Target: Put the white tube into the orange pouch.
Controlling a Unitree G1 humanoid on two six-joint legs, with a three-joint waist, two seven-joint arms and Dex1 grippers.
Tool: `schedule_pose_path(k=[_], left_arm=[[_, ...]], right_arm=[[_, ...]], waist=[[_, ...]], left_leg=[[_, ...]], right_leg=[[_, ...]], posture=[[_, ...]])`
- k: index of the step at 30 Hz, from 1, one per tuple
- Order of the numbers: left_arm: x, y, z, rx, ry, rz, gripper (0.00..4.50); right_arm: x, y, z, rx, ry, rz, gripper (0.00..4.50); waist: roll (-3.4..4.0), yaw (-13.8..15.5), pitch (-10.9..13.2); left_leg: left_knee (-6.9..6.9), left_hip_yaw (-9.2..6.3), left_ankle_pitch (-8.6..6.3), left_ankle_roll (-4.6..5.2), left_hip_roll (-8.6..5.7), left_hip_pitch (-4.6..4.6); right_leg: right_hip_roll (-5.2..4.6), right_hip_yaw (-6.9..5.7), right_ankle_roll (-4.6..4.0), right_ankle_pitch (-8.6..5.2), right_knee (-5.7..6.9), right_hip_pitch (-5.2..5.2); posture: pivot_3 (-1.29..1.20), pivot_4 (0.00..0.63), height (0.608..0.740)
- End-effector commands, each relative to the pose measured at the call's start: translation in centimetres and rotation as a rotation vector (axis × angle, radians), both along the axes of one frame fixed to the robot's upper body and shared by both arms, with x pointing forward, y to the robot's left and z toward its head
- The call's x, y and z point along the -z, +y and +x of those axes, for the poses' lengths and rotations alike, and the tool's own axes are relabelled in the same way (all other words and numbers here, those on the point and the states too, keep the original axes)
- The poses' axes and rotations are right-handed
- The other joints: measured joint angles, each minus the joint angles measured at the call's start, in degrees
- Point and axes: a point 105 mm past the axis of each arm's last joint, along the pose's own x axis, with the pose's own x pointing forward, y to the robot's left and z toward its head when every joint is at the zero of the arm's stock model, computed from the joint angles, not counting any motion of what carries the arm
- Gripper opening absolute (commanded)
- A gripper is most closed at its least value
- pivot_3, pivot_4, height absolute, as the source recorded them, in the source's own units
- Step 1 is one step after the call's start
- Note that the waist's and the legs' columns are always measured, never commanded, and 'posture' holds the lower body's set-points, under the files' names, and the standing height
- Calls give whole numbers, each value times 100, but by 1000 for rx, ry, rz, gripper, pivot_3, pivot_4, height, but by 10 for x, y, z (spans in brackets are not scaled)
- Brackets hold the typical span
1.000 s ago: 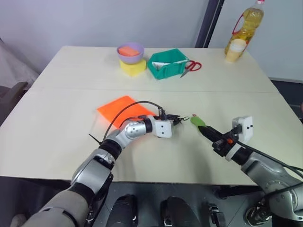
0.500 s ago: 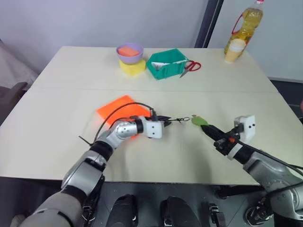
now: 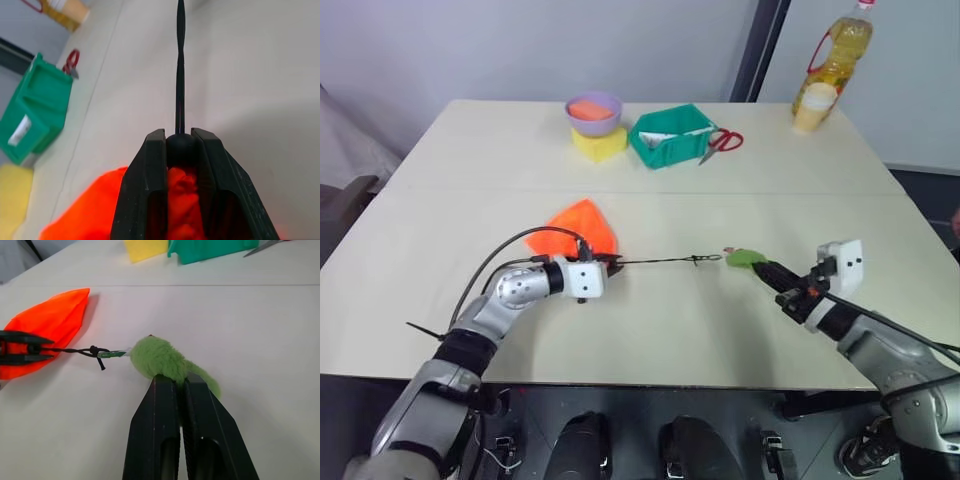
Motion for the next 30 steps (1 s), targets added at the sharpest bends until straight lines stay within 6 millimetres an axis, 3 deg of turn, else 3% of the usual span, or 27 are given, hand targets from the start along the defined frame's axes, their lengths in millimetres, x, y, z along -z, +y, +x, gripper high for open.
schedule_pose_path(k=[1, 5, 8, 10, 13, 14, 19, 23, 26, 30], left_arm=[[0, 7, -7, -19, 65, -27, 234], [-2, 3, -15, -19, 149, -88, 234], [-9, 6, -20, -33, 230, -160, 1893], [-12, 11, -28, -41, 289, -187, 2669], [-16, 18, -42, -56, 402, -249, 4249], [-19, 21, -47, -67, 435, -279, 4500], [-30, 56, -65, -245, 601, -478, 4500], [-42, 92, -56, -448, 544, -644, 4500], [-40, 123, -49, -604, 484, -740, 4500], [-34, 139, -48, -694, 459, -778, 4500]], right_arm=[[-10, -2, 2, -6, -42, -36, 0], [-8, 9, -1, -68, -35, -68, 0], [-2, 21, -8, -156, -6, -122, 1265], [3, 27, -13, -204, 9, -186, 1968], [8, 24, -16, -207, 24, -238, 3540], [8, 23, -18, -218, 28, -237, 4029], [12, 12, -29, -241, 53, -236, 4029], [7, -4, -26, -198, 24, -230, 4029], [3, -10, -19, -178, -7, -234, 4029], [5, -11, -15, -185, -16, -244, 4029]], waist=[[0, 5, 0], [1, 7, 0], [1, -1, 0], [1, -12, 0], [1, -14, 0], [1, -8, 0], [1, -2, 0], [-1, 19, 1], [-4, 19, 2], [-4, 16, 3]], left_leg=[[0, 0, 0, 0, 0, 0], [0, -1, 0, 0, 0, 0], [1, 0, 0, 1, 0, -1], [0, 0, 0, 1, 0, -3], [-3, -2, 0, 0, 3, -2], [-3, -2, 0, 0, 2, -1], [-1, -5, 0, 0, 2, 0], [1, -6, 4, 5, 1, 12], [0, -6, 4, 5, 0, 48], [-15, -3, 2, 6, 0, 84]], right_leg=[[0, 0, 0, 0, 0, 0], [0, 0, 0, 0, 0, 0], [0, 0, 0, 0, 0, 0], [0, 1, 0, 0, 0, -3], [1, 0, 0, 0, 0, -4], [1, 0, 0, 0, 0, -3], [-3, 0, 0, 0, -1, 1], [-3, 0, 0, -1, -1, 15], [-4, 0, 1, -1, -10, 51], [-6, 1, -1, -2, -21, 82]], posture=[[0, 150, 737], [0, 150, 737], [0, 150, 737], [0, 150, 737], [0, 150, 737], [0, 150, 737], [0, 150, 737], [0, 150, 737], [0, 150, 737], [0, 150, 737]])
